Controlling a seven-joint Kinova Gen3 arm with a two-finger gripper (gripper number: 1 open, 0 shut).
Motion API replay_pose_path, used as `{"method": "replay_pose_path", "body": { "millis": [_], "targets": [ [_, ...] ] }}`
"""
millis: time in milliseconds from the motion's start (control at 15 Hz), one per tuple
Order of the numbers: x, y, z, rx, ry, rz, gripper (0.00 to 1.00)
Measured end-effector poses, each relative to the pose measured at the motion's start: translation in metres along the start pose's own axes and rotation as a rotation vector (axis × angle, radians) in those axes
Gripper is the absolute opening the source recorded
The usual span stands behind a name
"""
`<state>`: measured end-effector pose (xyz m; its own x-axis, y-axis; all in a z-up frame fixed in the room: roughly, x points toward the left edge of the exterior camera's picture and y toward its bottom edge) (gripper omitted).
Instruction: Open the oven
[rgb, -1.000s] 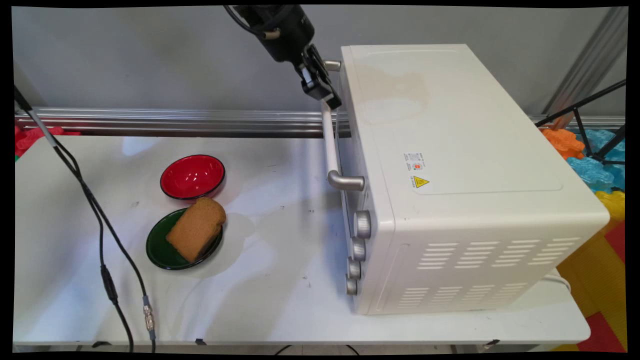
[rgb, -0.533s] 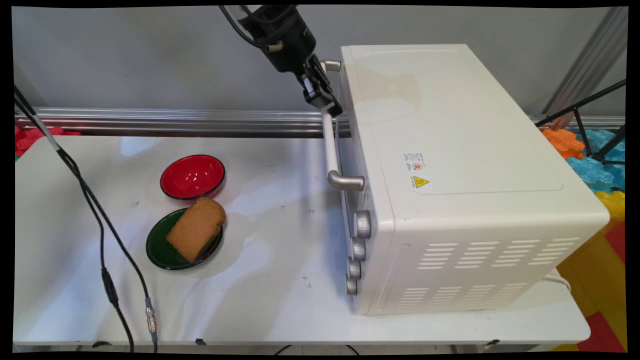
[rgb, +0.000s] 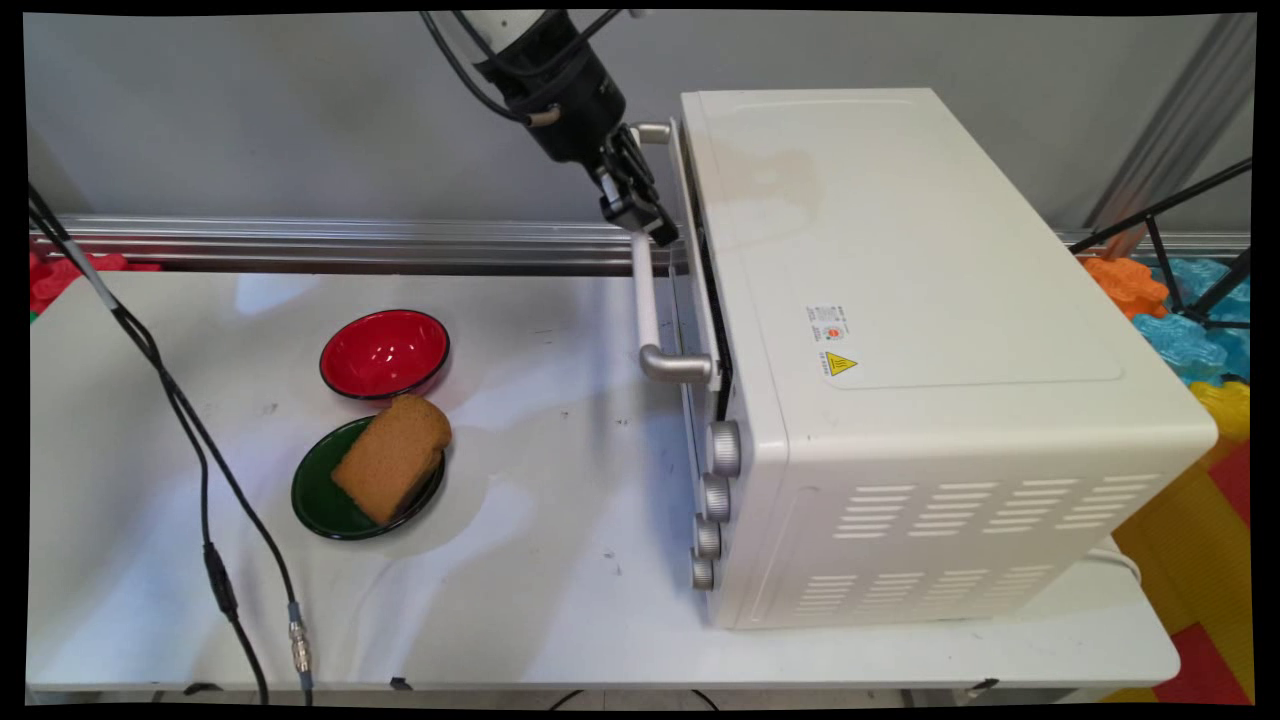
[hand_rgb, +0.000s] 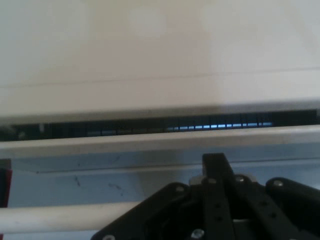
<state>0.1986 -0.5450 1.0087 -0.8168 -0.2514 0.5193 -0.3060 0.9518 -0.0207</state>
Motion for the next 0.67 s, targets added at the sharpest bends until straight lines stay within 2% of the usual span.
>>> {"method": "replay_pose_path", "body": {
  "millis": [667],
  "targets": [
    [-0.051,-0.009,-0.01,-0.014,-0.05,0.051,0.0]
  ]
}}
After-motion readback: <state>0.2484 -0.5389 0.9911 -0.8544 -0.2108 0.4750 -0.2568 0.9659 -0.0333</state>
